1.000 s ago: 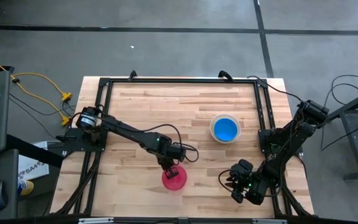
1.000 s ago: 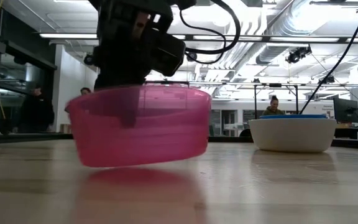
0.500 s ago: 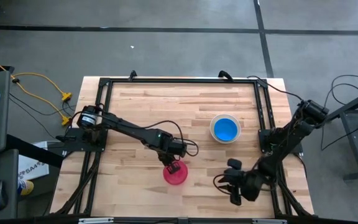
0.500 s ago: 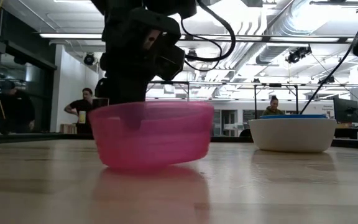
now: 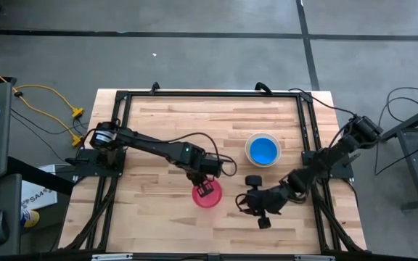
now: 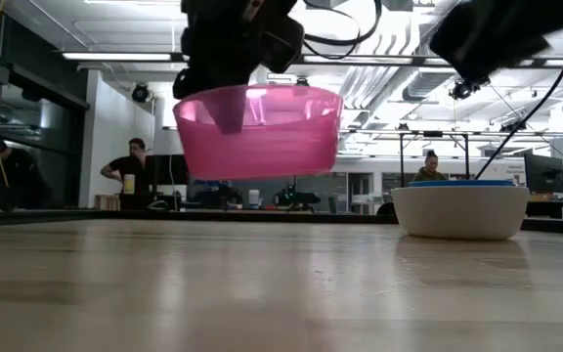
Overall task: Nest bowls inside each other
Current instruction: Stack the red bowl on top of the blue bowl
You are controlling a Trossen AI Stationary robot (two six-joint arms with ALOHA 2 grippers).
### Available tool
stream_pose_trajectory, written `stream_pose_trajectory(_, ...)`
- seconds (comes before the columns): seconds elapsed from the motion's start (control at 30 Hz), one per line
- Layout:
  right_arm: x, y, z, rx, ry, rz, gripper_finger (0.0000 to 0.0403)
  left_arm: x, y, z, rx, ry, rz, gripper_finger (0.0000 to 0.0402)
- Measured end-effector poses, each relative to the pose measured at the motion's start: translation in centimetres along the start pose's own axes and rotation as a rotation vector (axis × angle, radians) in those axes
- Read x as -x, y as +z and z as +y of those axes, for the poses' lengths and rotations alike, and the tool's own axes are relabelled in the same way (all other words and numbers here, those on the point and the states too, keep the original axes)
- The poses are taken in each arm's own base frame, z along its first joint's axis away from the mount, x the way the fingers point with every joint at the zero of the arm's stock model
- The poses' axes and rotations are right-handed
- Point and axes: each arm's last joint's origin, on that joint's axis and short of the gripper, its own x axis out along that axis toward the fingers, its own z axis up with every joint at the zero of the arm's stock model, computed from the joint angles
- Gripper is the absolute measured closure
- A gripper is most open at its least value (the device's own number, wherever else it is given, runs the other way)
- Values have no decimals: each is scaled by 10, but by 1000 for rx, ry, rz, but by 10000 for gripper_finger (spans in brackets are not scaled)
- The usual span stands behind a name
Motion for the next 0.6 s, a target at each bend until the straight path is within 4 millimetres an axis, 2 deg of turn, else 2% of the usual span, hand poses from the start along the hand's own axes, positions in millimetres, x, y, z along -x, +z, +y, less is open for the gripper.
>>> stream_pose_trajectory(0.2,3,24,-4,131,-17,-42,305,2,12,11,-14,7,-31,401)
stream_pose_trajectory(0.6,2,37,-21,292,-13,-16,305,2,16,7,-103,-58,-45,402)
